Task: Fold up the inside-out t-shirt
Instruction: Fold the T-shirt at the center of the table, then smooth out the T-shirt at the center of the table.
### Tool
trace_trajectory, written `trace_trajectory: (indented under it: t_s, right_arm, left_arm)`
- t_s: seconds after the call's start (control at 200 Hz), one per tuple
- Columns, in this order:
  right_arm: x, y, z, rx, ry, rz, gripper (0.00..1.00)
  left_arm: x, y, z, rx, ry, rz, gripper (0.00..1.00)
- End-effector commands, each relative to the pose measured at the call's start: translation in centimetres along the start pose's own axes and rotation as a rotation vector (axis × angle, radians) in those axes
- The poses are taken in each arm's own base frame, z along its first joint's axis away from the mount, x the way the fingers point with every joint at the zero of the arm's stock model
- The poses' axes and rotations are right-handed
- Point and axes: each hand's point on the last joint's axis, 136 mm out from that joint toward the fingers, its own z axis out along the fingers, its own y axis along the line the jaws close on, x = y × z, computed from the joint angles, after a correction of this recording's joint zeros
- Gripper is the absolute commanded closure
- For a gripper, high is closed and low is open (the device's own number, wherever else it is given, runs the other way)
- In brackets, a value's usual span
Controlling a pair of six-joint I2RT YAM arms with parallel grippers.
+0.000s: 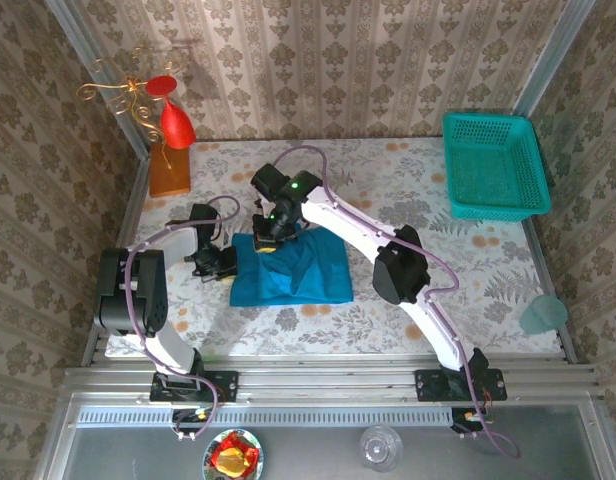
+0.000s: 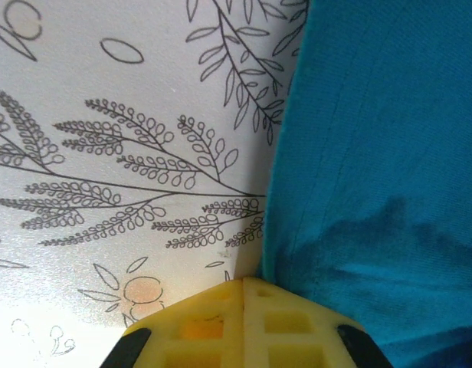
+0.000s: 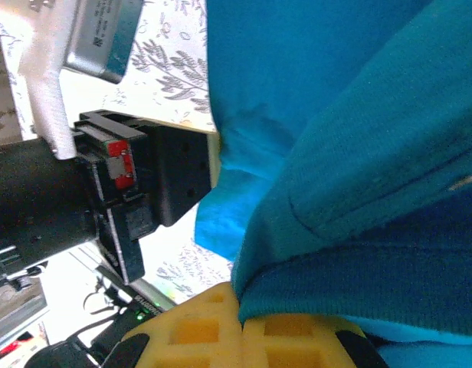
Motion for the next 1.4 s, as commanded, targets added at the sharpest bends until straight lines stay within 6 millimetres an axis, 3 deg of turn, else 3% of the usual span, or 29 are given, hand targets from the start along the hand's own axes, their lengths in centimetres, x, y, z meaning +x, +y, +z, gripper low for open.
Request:
trace_trajectory:
  t_s: [0.0,0.105,0.16,0.305,0.44,0.57,0.695,0.99,1.145,1.25,1.395]
  right_arm:
    - [0.2,1.6,0.8,-0.078,0.037,0.027,1.0]
    - [-0.3,1.9,1.8,-0.11,0.044,0.036,0.99]
    - [-0.7,2.6,2.0,-0.142,0.034,0.032,0.83]
    - [-2.0,4.9,0.3,-0.221,-0.037,-0.006,0.62]
    - [-2.4,6.6,-2.1,-0.271,-0.086,-0.06,0.6]
    - [-2.4,6.5,-3.8,-0.267,-0.122,-0.084,0.6]
    - [-2.4,4.5,-5.2,-0.215,-0.152,-0.068,0.6]
    - [-1.8,-4.3,-7.1,-0.104,-0.198,0.068,0.6]
    - [-1.0,-7.3,-7.9,-0.087,-0.206,0.111,0.6]
    - [-0.4,-8.9,-8.3,-0.058,-0.211,0.131,0.6]
    - [0.7,-11.0,-7.4,-0.007,-0.172,0.156,0.6]
  left_arm:
    - [1.0,0.0,1.7,0.011,0.028,0.023,1.0]
    - [0.7,0.1,0.7,0.001,-0.008,0.021,0.99]
    - [0.5,0.1,-0.2,-0.01,-0.033,0.021,0.96]
    - [0.0,0.4,-3.5,-0.042,-0.113,0.017,0.9]
    - [0.1,-0.1,-6.0,-0.039,-0.146,0.035,0.86]
    - [0.8,-1.5,-7.7,0.002,-0.148,0.065,0.8]
    - [2.4,-3.5,-8.3,0.016,-0.119,0.12,0.75]
    - [7.1,-7.3,-9.6,0.035,-0.088,0.202,0.61]
    - [9.0,-9.1,-9.5,0.017,-0.06,0.278,0.54]
    - [9.3,-8.8,-8.1,-0.033,-0.021,0.287,0.55]
    - [8.2,-7.3,-7.0,-0.151,-0.037,0.276,0.61]
